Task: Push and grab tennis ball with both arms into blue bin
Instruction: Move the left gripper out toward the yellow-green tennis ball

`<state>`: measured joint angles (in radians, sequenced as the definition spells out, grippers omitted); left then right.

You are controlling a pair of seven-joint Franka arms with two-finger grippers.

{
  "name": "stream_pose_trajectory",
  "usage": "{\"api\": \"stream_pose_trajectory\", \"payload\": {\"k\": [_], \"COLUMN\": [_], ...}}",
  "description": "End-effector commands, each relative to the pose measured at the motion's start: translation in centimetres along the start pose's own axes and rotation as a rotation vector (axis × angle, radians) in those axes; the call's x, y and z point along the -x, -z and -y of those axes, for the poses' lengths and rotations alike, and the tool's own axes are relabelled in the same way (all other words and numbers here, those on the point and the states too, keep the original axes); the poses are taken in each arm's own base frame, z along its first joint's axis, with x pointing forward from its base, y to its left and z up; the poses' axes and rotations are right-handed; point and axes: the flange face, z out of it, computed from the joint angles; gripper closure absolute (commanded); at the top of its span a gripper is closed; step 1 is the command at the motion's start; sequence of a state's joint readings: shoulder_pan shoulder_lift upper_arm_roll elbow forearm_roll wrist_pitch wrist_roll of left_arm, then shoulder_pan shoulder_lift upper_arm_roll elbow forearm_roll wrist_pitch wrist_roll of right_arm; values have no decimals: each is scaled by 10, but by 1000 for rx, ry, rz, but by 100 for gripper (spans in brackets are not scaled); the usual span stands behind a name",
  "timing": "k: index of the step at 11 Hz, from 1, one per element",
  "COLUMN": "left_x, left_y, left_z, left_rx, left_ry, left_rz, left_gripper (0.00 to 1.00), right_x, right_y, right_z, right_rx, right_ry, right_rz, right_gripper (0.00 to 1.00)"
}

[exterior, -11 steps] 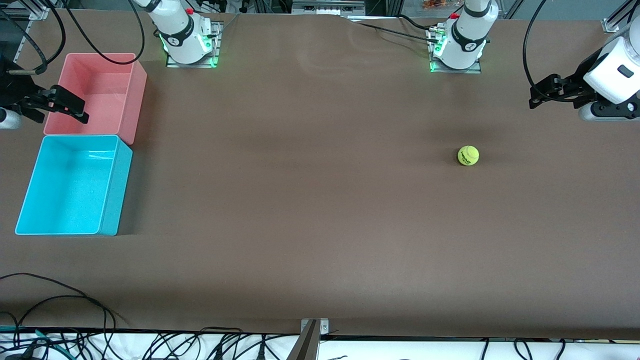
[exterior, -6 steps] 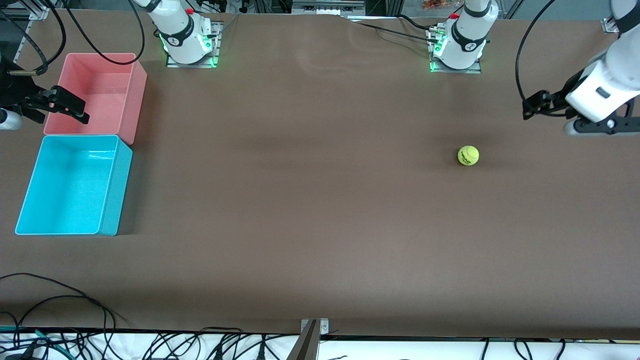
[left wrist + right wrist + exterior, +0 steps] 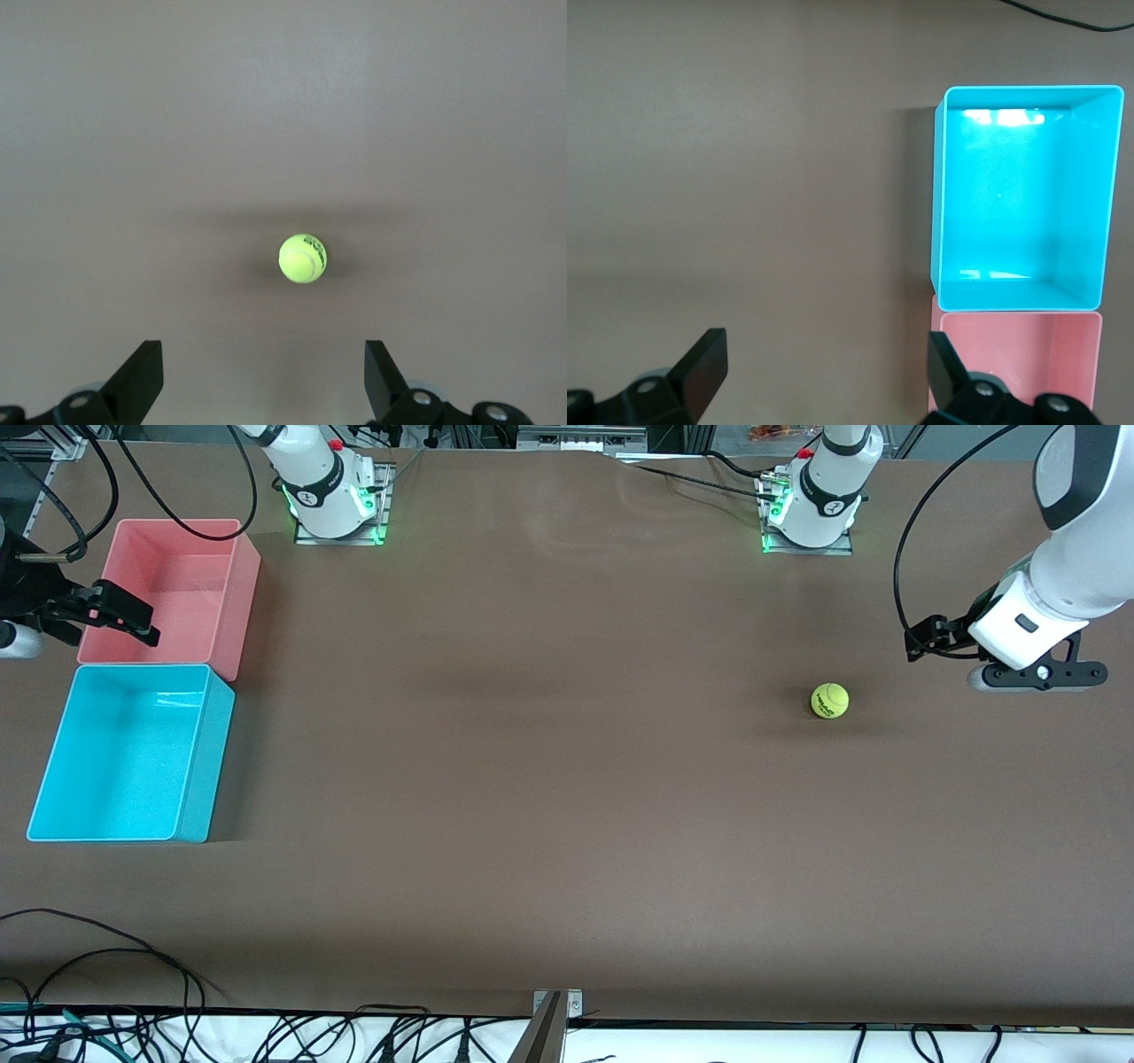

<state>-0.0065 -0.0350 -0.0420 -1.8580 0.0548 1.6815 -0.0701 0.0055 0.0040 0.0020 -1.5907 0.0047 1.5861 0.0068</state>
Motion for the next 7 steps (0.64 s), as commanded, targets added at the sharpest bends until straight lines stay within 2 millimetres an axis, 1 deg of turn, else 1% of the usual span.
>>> {"api": "stream_pose_trajectory", "payload": {"k": [1, 3, 5, 7], "left_x": [2, 0, -1, 0], "left_y": [-32, -42, -65, -83], "left_z": [11, 10, 9, 9], "left_rx": [-12, -11, -9, -6], "left_ry": [0, -1, -4, -5], "left_rz": [-41, -46, -60, -73], "left_gripper": [0, 0, 0, 0], "right_x": [1, 1, 1, 1], "right_y": [2, 2, 2, 2], "right_z": [2, 1, 1, 1], "right_rx": [-6, -5, -5, -5], "right_ry": [-11, -10, -13, -13], "right_rz": [-4, -5, -1, -2], "right_gripper": [0, 0, 0, 0]}}
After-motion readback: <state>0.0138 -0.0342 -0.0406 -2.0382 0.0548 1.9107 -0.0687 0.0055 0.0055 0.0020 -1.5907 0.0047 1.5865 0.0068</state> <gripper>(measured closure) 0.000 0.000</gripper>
